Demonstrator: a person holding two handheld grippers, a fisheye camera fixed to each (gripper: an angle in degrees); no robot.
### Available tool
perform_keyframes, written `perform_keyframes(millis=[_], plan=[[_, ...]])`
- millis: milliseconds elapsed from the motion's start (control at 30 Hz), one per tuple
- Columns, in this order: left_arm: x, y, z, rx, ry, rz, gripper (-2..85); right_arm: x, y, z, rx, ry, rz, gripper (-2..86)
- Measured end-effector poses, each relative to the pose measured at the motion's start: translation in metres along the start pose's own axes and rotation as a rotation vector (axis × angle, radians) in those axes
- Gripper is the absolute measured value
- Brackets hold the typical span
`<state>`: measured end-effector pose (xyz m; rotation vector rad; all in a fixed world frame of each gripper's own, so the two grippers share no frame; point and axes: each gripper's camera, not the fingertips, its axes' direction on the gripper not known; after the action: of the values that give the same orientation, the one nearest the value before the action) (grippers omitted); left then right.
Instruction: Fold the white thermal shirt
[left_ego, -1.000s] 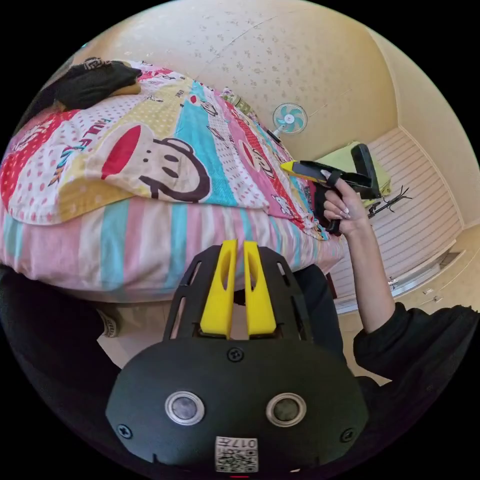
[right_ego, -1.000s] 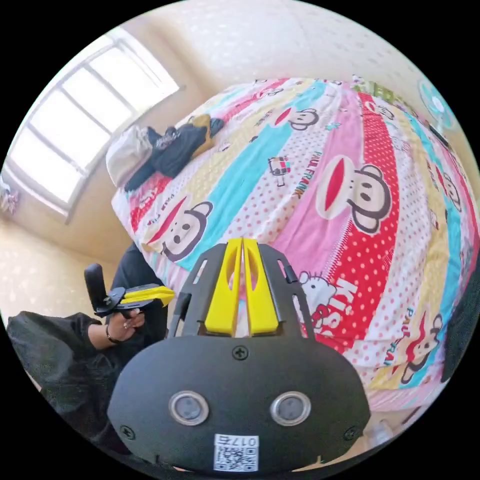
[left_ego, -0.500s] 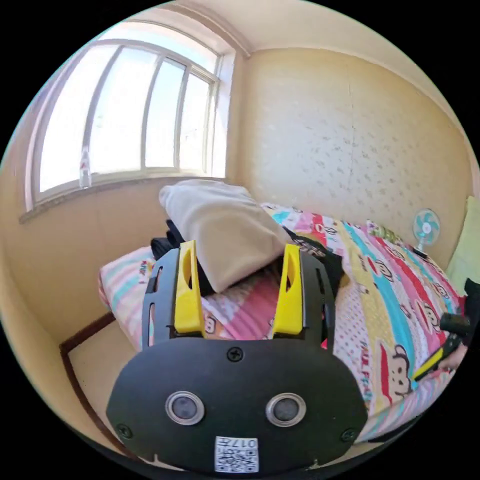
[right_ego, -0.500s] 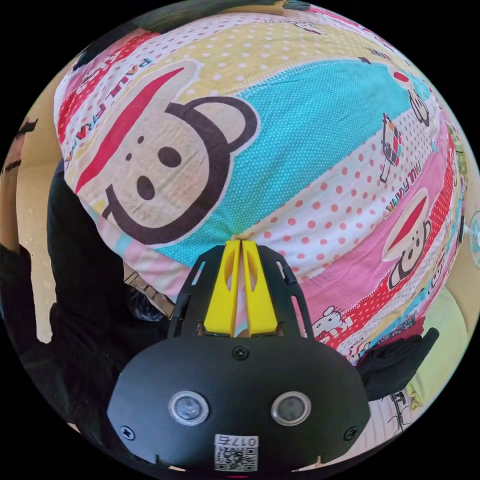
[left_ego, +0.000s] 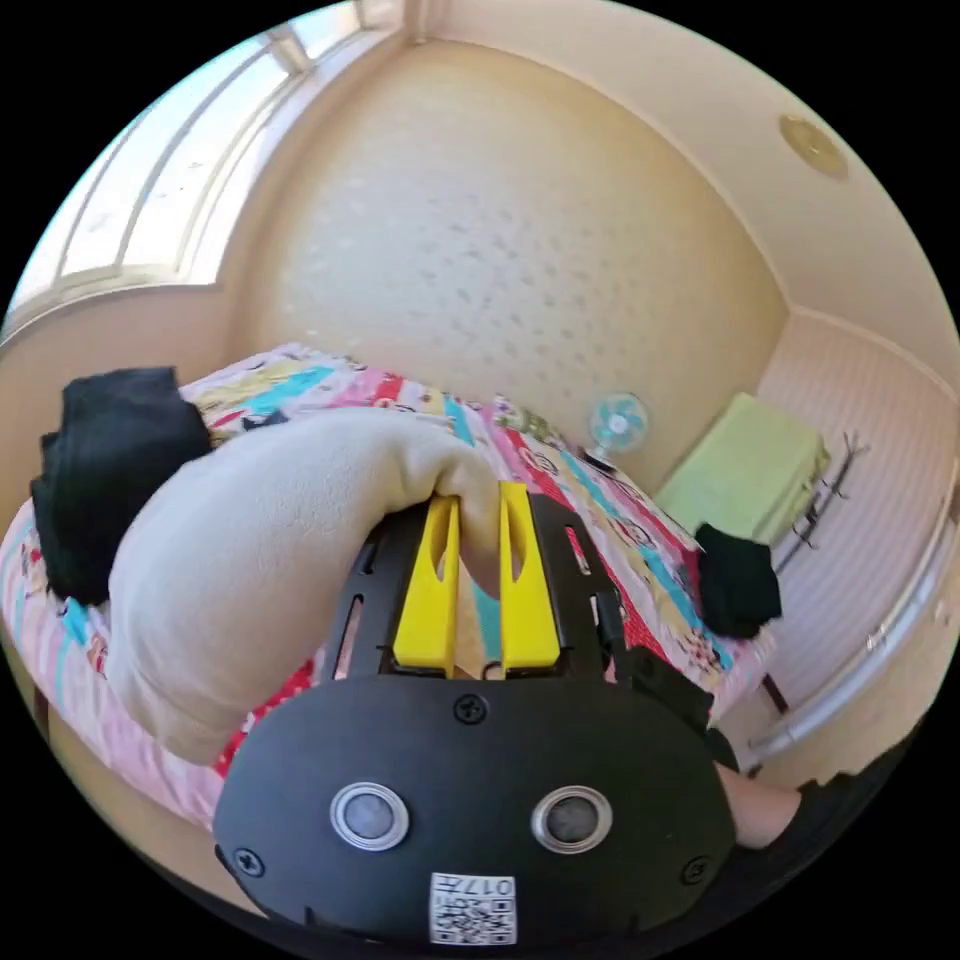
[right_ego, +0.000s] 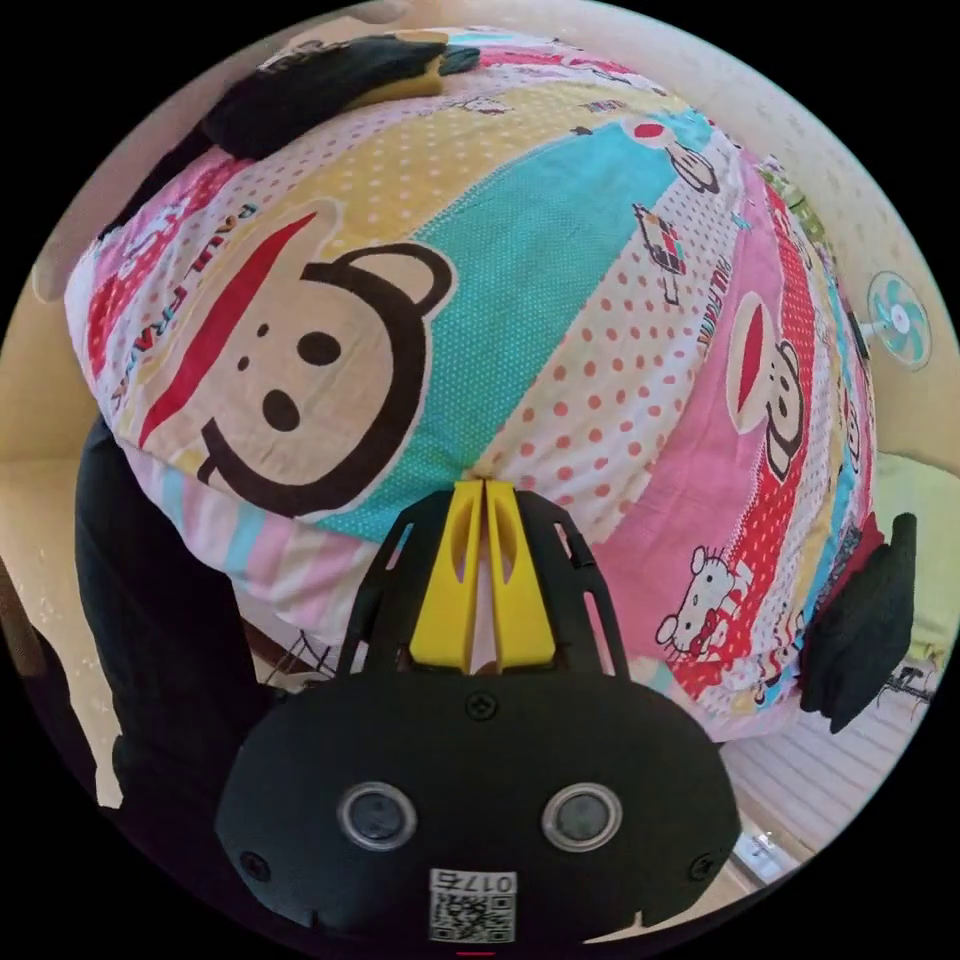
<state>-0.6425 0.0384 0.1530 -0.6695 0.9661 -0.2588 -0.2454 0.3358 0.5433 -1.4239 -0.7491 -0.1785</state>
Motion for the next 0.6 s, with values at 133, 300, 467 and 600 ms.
perform_keyframes(millis=[133,300,467,600], plan=[[0.061,0.068,0.073,-0.431,0.369,0.099,9.5,0.062,0.117,-0.026,0.282,-0.149,0.254,1.0],[0.078,0.163,0.053,-0.454,0.409,0.024,8.1,0.131,0.239,-0.066,0.499,-0.024,0.561,2.5],[0.051,0.183,0.022,-0.381,0.411,-0.136,8.6,0.201,0.241,-0.097,0.681,-0.35,0.463,10.5],[0.03,0.16,0.014,-0.383,0.403,-0.192,12.8,0.232,0.178,-0.02,0.272,-0.398,0.45,11.6]])
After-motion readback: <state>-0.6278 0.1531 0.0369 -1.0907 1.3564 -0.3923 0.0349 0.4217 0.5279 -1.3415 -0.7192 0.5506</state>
